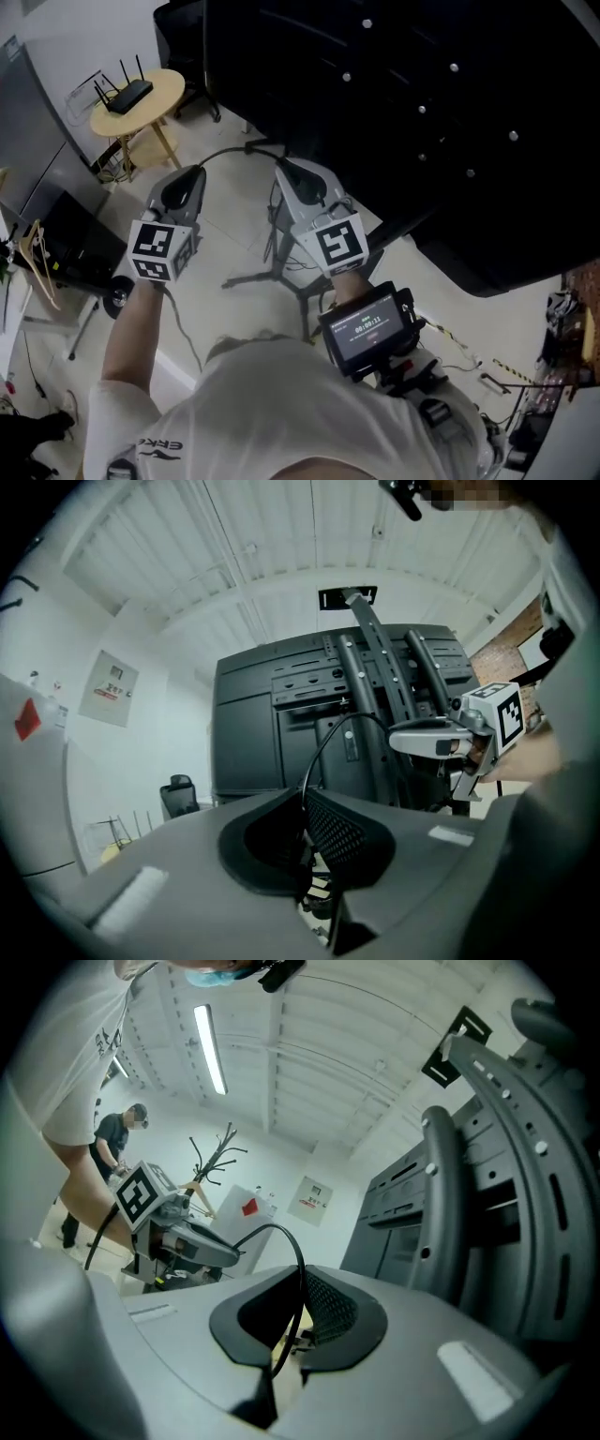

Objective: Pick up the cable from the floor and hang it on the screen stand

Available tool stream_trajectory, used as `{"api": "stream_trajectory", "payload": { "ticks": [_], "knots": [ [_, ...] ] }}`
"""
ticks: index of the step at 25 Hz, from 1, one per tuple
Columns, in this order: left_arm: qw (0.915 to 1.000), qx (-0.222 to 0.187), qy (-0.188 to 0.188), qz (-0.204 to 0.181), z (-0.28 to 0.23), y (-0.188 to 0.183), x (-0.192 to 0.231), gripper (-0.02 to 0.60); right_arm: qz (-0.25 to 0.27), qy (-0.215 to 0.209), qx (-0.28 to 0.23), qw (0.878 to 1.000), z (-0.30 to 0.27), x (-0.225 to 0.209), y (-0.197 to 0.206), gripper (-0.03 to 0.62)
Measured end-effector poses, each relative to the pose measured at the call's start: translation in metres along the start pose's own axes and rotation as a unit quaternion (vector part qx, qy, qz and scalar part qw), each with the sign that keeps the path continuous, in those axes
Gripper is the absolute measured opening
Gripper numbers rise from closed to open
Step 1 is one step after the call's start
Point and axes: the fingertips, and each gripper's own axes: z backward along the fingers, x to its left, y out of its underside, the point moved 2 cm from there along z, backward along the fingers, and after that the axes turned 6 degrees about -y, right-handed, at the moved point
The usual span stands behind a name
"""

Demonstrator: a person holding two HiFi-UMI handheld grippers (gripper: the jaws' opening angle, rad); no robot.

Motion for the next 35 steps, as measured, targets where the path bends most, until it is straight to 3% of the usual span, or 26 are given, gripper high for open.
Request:
{"api": "stream_trajectory", "payload": {
  "ticks": [4,8,16,20,28,35],
  "knots": [
    [0.9964,-0.026,0.08,-0.008,-0.033,-0.023,-0.024,0.023,0.019,0.072,0.024,0.997,0.028,-0.026,-0.01,0.033],
    [0.9846,-0.04,0.17,0.0,-0.058,-0.037,-0.063,0.023,0.037,0.156,0.057,0.985,0.067,-0.041,-0.021,0.032],
    [0.9505,-0.064,0.304,0.008,-0.075,-0.062,-0.14,0.023,0.051,0.287,0.109,0.951,0.138,-0.051,-0.037,0.032],
    [0.925,-0.073,0.373,0.005,-0.068,-0.073,-0.19,0.023,0.057,0.355,0.136,0.923,0.188,-0.045,-0.045,0.032],
    [0.9101,-0.074,0.408,0.006,-0.05,-0.076,-0.228,0.023,0.069,0.383,0.16,0.907,0.228,-0.037,-0.051,0.032],
    [0.9073,-0.102,0.408,0.001,-0.064,-0.125,-0.258,0.023,0.119,0.381,0.16,0.903,0.255,-0.079,-0.087,0.032]
  ]
}}
